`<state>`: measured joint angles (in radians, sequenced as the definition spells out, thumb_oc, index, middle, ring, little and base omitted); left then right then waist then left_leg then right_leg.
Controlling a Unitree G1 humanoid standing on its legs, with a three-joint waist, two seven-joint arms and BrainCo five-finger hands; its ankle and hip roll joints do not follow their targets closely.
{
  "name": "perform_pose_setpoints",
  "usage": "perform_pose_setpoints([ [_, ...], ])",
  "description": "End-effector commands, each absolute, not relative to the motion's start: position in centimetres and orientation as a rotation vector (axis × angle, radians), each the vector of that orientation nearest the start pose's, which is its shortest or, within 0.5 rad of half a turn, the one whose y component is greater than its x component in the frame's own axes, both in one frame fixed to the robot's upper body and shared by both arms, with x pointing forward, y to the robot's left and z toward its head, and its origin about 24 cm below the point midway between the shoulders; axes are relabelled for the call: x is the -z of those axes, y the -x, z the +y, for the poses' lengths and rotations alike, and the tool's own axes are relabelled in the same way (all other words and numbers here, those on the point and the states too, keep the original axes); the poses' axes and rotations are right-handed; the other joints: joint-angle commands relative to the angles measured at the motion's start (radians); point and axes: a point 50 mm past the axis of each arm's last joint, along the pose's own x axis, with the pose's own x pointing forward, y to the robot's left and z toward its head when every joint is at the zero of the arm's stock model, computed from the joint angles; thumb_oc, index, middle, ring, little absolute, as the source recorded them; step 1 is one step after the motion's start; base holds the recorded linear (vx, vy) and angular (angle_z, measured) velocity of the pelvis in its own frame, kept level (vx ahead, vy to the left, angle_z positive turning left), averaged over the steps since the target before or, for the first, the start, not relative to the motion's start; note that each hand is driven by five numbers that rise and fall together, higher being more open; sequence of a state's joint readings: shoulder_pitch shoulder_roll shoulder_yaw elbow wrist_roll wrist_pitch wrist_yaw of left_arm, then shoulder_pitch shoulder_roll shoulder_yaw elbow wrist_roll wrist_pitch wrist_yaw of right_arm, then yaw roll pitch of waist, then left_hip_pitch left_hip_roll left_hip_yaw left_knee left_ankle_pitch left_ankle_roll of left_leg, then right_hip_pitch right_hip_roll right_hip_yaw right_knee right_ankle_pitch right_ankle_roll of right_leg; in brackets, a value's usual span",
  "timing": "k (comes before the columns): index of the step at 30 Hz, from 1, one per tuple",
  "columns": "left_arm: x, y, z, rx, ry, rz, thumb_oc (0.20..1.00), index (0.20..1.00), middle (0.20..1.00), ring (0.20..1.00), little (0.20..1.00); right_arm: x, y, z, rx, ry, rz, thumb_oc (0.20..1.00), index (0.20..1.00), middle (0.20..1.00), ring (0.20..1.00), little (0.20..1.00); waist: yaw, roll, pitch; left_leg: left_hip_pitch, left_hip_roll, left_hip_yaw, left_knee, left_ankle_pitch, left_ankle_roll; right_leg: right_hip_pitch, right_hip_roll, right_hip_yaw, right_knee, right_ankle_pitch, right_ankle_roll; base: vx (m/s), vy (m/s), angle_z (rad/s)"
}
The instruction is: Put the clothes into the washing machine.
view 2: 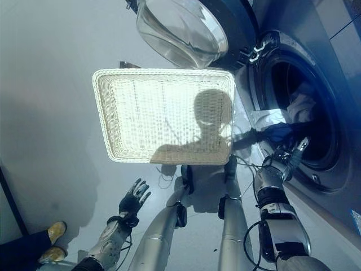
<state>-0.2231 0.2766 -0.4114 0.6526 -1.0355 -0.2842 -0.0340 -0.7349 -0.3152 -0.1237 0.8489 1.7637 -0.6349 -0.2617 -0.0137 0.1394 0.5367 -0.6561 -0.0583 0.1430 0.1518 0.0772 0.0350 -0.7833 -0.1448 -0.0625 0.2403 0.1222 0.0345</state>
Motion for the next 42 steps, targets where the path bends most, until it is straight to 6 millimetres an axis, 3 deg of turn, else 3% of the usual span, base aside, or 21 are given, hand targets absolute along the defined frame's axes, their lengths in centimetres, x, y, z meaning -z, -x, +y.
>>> perform_pose_setpoints([
  [1,4.4,-26.0,15.3,-0.015,0.565,0.294,1.000,1.000,1.000,1.000,1.000,-5.7,-32.2,-29.7,0.979,-1.329,-0.350,1.000,1.000,1.000,1.000,1.000,-0.018,0.109,-0.017,-0.002,-0.004,0.019,-0.023,-0.008,-0.051,0.033,0.081,-0.030,0.062,-0.132,0.006,-0.04,0.073,0.02],
  [8,4.9,-25.8,15.4,-0.035,0.573,0.321,1.000,1.000,1.000,1.000,1.000,-5.2,-33.0,-26.2,0.743,-1.137,-0.259,1.000,1.000,1.000,1.000,1.000,-0.020,0.086,-0.017,0.041,-0.012,0.015,-0.014,-0.020,-0.048,0.085,0.069,-0.041,0.033,-0.117,0.008,-0.05,0.066,0.01],
  [12,6.0,-25.2,16.4,-0.073,0.538,0.365,1.000,1.000,1.000,1.000,1.000,-2.9,-32.2,-23.8,0.593,-0.912,-0.133,1.000,1.000,1.000,1.000,1.000,-0.025,0.035,-0.017,0.097,-0.016,0.007,-0.001,-0.041,-0.043,0.158,0.063,-0.053,-0.011,-0.094,0.013,-0.06,0.050,0.03],
  [13,6.0,-25.2,16.4,-0.073,0.538,0.365,1.000,1.000,1.000,1.000,1.000,-2.9,-32.2,-23.8,0.593,-0.912,-0.133,1.000,1.000,1.000,1.000,1.000,-0.025,0.035,-0.017,0.097,-0.016,0.007,-0.001,-0.041,-0.043,0.158,0.063,-0.053,-0.011,-0.094,0.013,-0.05,0.027,0.09],
  [16,6.8,-24.7,17.7,-0.111,0.492,0.402,1.000,1.000,1.000,1.000,1.000,-0.7,-31.2,-22.9,0.505,-0.776,-0.034,1.000,1.000,1.000,1.000,1.000,-0.028,-0.011,-0.017,0.152,-0.014,0.003,0.008,-0.060,-0.039,0.224,0.063,-0.056,-0.042,-0.077,0.020,-0.06,0.018,0.08],
  [19,7.1,-24.5,18.1,-0.118,0.476,0.416,1.000,1.000,1.000,1.000,1.000,-0.1,-30.8,-22.7,0.491,-0.740,-0.005,1.000,1.000,1.000,1.000,1.000,-0.028,-0.024,-0.017,0.173,-0.012,0.001,0.009,-0.066,-0.039,0.247,0.065,-0.056,-0.048,-0.075,0.022,-0.03,0.000,0.03],
  [21,8.0,-23.7,19.5,-0.117,0.423,0.455,1.000,1.000,1.000,1.000,1.000,2.5,-28.8,-23.2,0.426,-0.561,0.105,1.000,1.000,1.000,1.000,1.000,-0.029,-0.057,-0.017,0.271,-0.004,0.002,-0.007,-0.076,-0.039,0.341,0.066,-0.056,-0.073,-0.074,0.033,-0.05,0.005,-0.02],
  [25,8.6,-23.1,20.3,-0.085,0.356,0.482,1.000,1.000,1.000,1.000,1.000,4.2,-27.3,-23.5,0.329,-0.365,0.209,1.000,1.000,1.000,1.000,1.000,-0.025,-0.076,-0.027,0.354,0.002,0.004,-0.044,-0.074,-0.043,0.422,0.068,-0.058,-0.103,-0.073,0.042,-0.01,-0.004,0.11],
  [27,10.1,-21.2,21.3,-0.055,0.286,0.570,1.000,1.000,1.000,1.000,1.000,7.2,-24.4,-23.4,0.166,-0.208,0.389,1.000,1.000,1.000,1.000,1.000,-0.013,-0.101,-0.110,0.444,0.013,-0.001,-0.116,-0.064,-0.056,0.521,0.069,-0.074,-0.164,-0.074,0.052,0.09,-0.042,0.01],
  [28,10.1,-21.2,21.3,-0.055,0.286,0.570,1.000,1.000,1.000,1.000,1.000,7.2,-24.4,-23.4,0.166,-0.208,0.389,1.000,1.000,1.000,1.000,1.000,-0.013,-0.101,-0.110,0.444,0.013,-0.001,-0.116,-0.064,-0.056,0.521,0.069,-0.074,-0.164,-0.074,0.052,0.08,-0.032,0.22],
  [31,11.3,-19.6,22.0,-0.054,0.255,0.658,1.000,1.000,1.000,1.000,1.000,9.7,-21.6,-23.0,0.027,-0.108,0.560,1.000,1.000,1.000,1.000,1.000,-0.007,-0.122,-0.184,0.521,0.021,-0.003,-0.177,-0.054,-0.065,0.611,0.080,-0.093,-0.215,-0.079,0.054,0.09,-0.041,0.15],
  [33,11.3,-19.6,22.0,-0.054,0.255,0.658,1.000,1.000,1.000,1.000,1.000,9.7,-21.6,-23.0,0.027,-0.108,0.560,1.000,1.000,1.000,1.000,1.000,-0.007,-0.122,-0.184,0.521,0.021,-0.003,-0.177,-0.054,-0.065,0.611,0.080,-0.093,-0.215,-0.079,0.054,0.05,-0.025,0.06],
  [35,12.6,-17.9,22.0,-0.024,0.224,0.781,1.000,1.000,1.000,1.000,1.000,11.4,-19.3,-22.5,-0.075,0.039,0.689,1.000,1.000,1.000,1.000,1.000,0.003,-0.135,-0.250,0.581,0.026,-0.009,-0.191,-0.062,-0.068,0.685,0.083,-0.116,-0.236,-0.093,0.051,0.14,-0.060,0.16],
  [42,14.6,-14.4,21.3,0.060,0.098,0.993,1.000,1.000,1.000,1.000,1.000,13.8,-15.9,-21.9,-0.089,0.132,0.908,1.000,1.000,1.000,1.000,1.000,0.004,-0.153,-0.364,0.697,0.027,-0.015,-0.210,-0.094,-0.060,0.809,0.098,-0.123,-0.268,-0.113,0.046,0.15,-0.025,0.16],
])
